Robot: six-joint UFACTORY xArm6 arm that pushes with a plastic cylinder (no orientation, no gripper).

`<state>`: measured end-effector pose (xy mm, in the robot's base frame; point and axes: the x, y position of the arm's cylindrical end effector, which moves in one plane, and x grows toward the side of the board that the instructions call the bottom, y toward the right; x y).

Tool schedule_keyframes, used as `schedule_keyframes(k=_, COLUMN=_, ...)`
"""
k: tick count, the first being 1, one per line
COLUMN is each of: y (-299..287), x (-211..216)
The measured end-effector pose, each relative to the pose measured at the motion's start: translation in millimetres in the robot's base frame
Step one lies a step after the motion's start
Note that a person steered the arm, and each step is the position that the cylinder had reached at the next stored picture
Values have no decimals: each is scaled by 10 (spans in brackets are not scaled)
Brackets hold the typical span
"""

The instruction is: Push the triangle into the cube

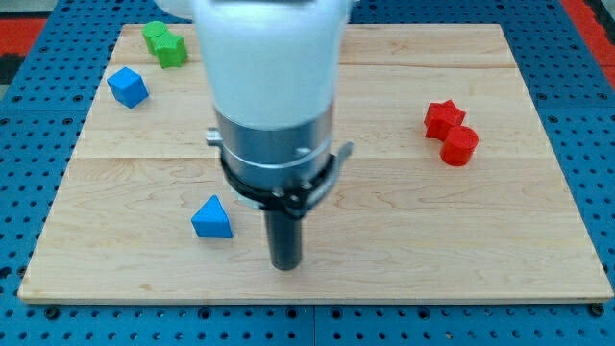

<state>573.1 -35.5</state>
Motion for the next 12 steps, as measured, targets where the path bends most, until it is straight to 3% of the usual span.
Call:
schedule_keyframes(k=3, y=-1091, x=-433)
schedule_keyframes(k=6, y=-1694, x=-699)
schedule_keyframes(k=8, y=-1718, x=-944)
schedule_keyframes(k=12, y=-1663, x=-806)
